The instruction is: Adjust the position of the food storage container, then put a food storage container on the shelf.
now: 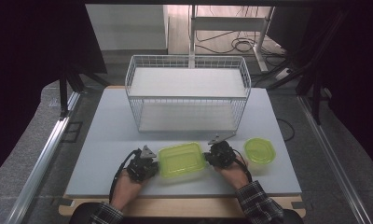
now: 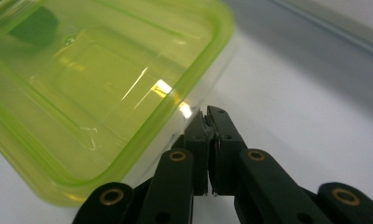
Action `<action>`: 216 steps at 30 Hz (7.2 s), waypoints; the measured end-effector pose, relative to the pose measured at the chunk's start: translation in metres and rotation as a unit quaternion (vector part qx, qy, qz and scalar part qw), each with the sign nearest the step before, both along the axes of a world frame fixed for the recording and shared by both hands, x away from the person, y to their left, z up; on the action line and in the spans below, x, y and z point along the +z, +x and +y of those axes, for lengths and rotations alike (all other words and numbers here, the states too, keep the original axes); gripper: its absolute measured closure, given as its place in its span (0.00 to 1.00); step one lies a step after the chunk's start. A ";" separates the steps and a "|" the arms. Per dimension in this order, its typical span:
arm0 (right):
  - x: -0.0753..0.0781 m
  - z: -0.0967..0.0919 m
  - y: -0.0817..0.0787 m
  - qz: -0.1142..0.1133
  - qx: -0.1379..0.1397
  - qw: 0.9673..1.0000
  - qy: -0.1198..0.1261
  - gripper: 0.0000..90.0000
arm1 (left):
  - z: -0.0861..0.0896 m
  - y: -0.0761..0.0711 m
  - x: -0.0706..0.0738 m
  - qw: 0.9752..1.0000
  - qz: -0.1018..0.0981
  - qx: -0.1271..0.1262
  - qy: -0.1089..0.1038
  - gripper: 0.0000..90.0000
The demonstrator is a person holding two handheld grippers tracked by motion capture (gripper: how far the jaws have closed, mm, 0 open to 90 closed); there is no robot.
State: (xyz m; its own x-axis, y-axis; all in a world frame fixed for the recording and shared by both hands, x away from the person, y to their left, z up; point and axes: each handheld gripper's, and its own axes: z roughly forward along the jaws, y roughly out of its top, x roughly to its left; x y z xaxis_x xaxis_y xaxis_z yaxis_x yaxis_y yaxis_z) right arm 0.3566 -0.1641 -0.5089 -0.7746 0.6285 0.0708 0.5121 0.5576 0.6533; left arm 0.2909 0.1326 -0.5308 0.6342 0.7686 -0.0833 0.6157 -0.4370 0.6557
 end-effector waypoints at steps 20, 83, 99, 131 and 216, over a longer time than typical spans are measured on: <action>0.017 -0.047 -0.035 -0.048 -0.013 0.996 0.073 0.29 | 0.040 -0.027 0.009 0.997 -0.077 0.028 -0.016 0.05; 0.016 -0.019 0.023 0.231 -0.064 0.943 0.230 0.89 | 0.045 -0.031 0.007 0.992 -0.117 0.029 0.021 0.02; 0.052 -0.034 0.027 0.201 -0.073 0.940 0.265 0.89 | 0.046 -0.032 0.009 0.991 -0.128 0.037 0.018 0.02; 0.128 -0.043 0.044 0.164 -0.073 0.929 0.323 0.89 | 0.048 -0.031 0.010 0.991 -0.129 0.038 0.011 0.03; 0.189 -0.010 0.147 0.020 -0.224 0.944 0.244 0.78 | 0.062 -0.031 0.014 0.989 -0.128 0.057 -0.043 0.01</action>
